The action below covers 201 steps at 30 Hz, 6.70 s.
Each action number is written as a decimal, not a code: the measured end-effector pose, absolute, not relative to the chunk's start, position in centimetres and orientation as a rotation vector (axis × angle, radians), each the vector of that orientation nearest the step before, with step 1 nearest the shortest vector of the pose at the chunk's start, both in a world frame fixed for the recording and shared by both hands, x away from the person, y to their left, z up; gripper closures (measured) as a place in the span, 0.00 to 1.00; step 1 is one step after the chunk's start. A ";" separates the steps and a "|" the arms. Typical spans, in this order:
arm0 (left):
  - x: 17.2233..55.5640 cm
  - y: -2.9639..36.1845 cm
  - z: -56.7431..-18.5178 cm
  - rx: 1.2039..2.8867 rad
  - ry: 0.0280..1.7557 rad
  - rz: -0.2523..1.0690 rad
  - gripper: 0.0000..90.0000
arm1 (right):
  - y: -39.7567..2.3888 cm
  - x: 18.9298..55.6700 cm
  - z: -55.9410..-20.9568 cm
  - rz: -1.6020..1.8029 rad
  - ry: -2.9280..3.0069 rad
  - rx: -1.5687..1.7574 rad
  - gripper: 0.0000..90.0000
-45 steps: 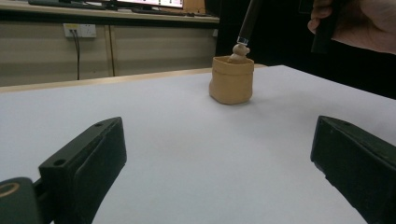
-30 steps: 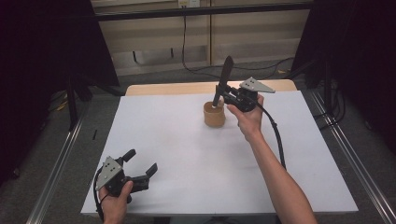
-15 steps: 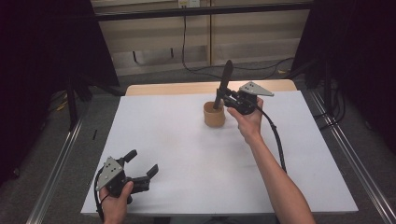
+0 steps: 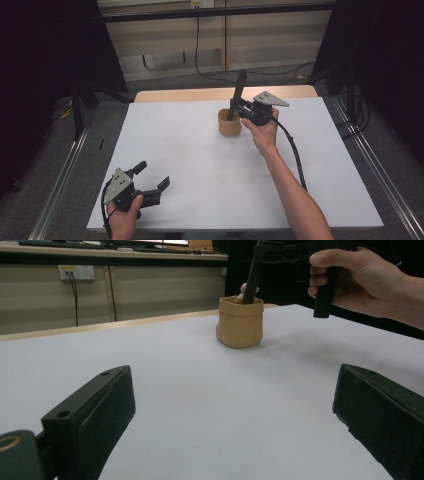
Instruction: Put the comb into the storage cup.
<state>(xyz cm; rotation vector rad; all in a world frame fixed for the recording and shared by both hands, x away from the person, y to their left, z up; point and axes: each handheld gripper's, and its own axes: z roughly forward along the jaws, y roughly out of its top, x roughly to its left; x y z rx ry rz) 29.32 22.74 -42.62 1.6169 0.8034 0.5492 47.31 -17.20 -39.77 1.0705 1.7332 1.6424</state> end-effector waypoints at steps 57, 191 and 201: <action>29.3 22.9 -42.5 1.606 0.800 0.556 0.04 | -16.5 46.7 -43.5 1.606 1.757 1.116 0.81; 28.9 23.6 -42.3 1.547 0.883 0.603 0.05 | -25.7 33.6 -41.4 1.372 1.557 1.177 0.00; 28.8 23.8 -42.2 1.534 0.897 0.619 0.04 | -27.0 31.6 -41.5 1.359 1.543 1.177 0.00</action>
